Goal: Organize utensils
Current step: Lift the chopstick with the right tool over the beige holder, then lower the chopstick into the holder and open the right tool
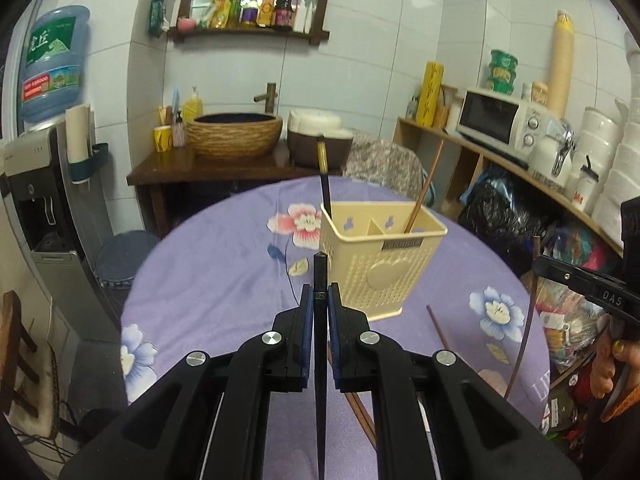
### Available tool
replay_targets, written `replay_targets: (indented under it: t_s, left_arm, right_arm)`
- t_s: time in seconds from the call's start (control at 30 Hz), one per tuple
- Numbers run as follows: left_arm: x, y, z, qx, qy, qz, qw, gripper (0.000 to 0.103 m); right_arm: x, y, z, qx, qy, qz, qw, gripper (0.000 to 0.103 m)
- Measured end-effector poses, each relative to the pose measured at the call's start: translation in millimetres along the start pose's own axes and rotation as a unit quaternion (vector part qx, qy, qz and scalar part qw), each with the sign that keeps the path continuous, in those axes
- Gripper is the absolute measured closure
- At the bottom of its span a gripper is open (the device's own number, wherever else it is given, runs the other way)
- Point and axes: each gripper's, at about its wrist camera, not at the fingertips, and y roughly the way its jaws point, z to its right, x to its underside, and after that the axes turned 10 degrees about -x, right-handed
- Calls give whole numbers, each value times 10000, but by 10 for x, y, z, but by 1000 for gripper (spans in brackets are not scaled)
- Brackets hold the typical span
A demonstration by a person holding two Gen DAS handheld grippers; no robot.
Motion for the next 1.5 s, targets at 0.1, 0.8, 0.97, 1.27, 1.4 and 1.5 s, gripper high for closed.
replay_targets:
  t_s: [0.1,0.8,0.97,1.27,1.4,1.5]
  left_arm:
    - [-71,-82,-79,69,-171,63,9998,94]
    - [-159,-198,-106,119,-190,206,9995,95]
    - [-340,-304,-62,194,-117,377,9990,95]
    - [-1150,-435,142,309,-128,940,9950,95]
    - [-1523,-456,257,283,-218,1295,9909,95]
    - [-1711,-402,387,39,-186,1556,9876,95]
  right_arm:
    - [-85,-98,-69,-44,-94,90,9999,95]
    - [-234,-133,-250,17,-377,173,9991,95]
    - [-388,-134,-321,2,-522,169,9985,95]
    - [-1225,-103,-533,136,-837,720,9938,95]
    - [-1628,-104,-575,238,-863,1093,9900,95]
    - [-1855,-54,-588,447,-925,1338,9857,95]
